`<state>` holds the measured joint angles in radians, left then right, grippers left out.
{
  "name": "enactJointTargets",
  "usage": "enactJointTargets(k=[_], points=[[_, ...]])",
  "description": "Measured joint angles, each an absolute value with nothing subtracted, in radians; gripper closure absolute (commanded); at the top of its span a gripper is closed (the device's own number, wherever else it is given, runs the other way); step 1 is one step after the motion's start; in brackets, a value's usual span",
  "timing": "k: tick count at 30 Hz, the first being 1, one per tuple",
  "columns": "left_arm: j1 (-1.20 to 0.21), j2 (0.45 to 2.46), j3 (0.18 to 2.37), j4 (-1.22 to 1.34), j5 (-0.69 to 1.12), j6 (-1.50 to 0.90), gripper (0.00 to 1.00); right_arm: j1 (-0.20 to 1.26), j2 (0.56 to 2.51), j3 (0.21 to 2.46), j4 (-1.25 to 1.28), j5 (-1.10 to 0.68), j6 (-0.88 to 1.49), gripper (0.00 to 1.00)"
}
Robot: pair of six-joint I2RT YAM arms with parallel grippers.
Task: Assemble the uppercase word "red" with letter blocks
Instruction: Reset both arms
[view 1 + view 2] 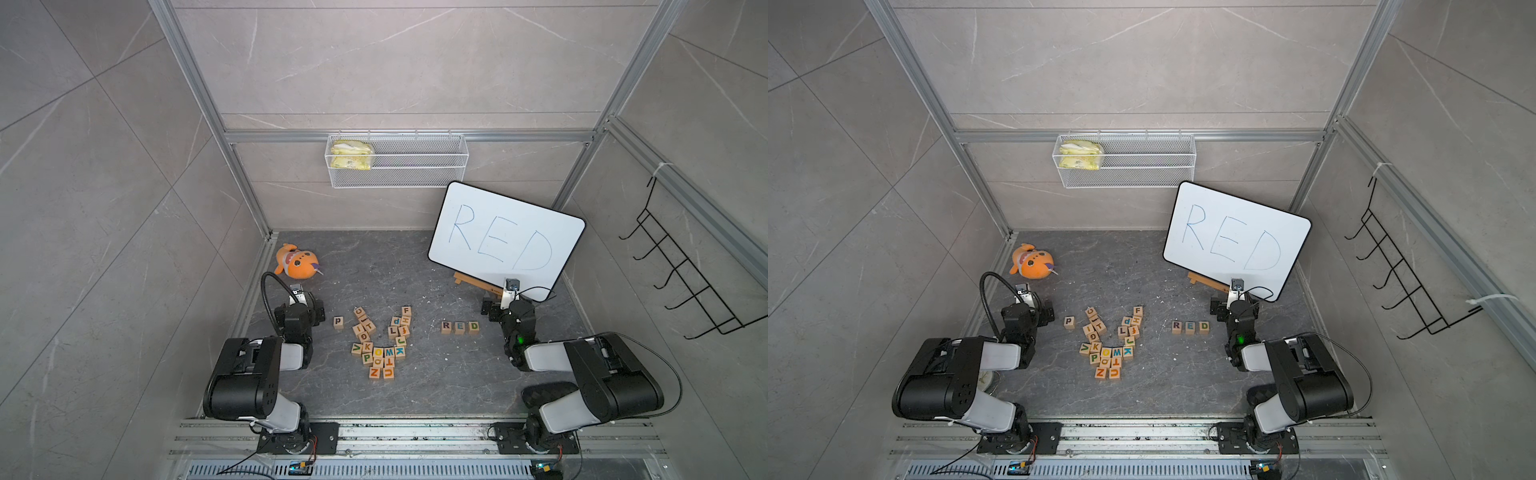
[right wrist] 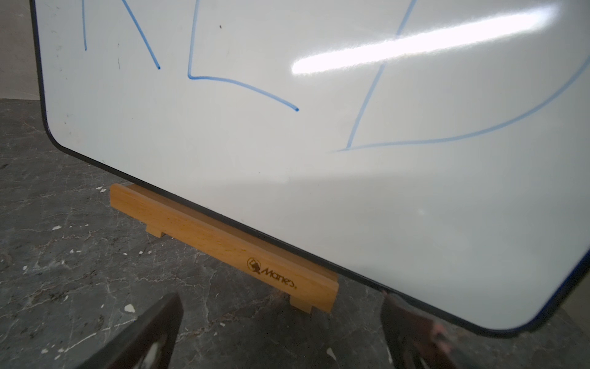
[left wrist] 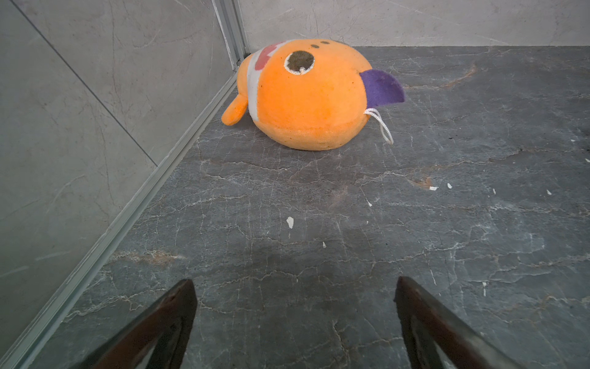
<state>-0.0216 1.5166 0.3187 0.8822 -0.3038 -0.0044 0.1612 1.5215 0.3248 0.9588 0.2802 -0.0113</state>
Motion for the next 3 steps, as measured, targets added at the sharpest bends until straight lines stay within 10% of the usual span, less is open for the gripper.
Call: enactJointTargets(k=[3], points=[[-0.022, 1.517, 0.319, 0.882, -0.304, -0.004, 0.0, 0.155, 1.522, 0.325, 0.953, 0.28, -0.008, 0.0]])
